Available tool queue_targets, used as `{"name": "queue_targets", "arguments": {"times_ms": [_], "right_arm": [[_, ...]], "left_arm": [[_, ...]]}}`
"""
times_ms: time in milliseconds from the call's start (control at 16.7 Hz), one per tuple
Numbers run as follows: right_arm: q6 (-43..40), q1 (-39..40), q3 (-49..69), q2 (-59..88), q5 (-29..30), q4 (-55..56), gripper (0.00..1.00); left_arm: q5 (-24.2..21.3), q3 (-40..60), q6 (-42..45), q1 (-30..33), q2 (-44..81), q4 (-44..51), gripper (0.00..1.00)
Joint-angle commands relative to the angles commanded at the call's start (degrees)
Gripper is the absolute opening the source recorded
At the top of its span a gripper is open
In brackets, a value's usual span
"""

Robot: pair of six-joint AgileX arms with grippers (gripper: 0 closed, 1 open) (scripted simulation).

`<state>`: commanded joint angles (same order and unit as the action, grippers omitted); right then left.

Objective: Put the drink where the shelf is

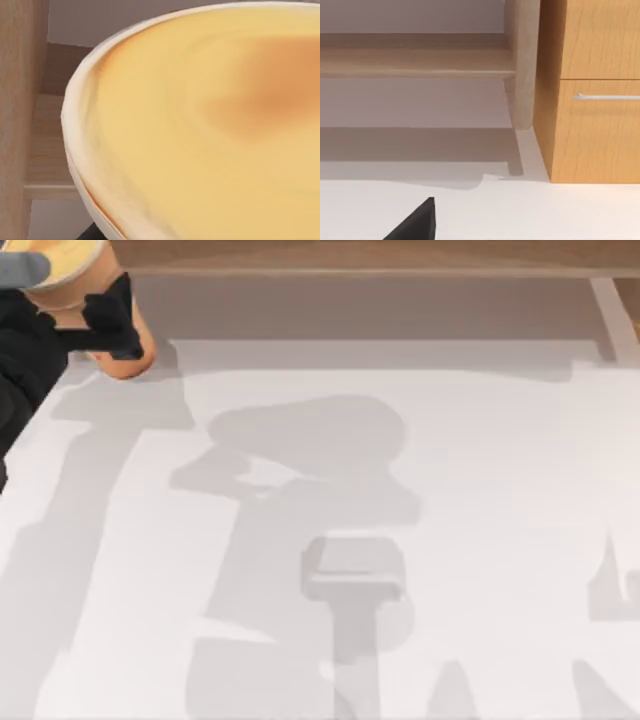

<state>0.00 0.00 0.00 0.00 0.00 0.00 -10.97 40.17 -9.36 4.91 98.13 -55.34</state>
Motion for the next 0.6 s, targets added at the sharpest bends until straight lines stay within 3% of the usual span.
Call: {"name": "queue_targets", "arguments": {"times_ms": [240,600], "right_arm": [[0.0,0.0,0.0,0.0,0.0,0.0,1.0],[0.0,0.0,0.0,0.0,0.0,0.0,1.0]], "left_arm": [[6.4,13.2,-1.1,6.7,-0.2,13.5,0.0],[19.5,34.5,2.9,12.2,4.7,36.9,0.0]]}}
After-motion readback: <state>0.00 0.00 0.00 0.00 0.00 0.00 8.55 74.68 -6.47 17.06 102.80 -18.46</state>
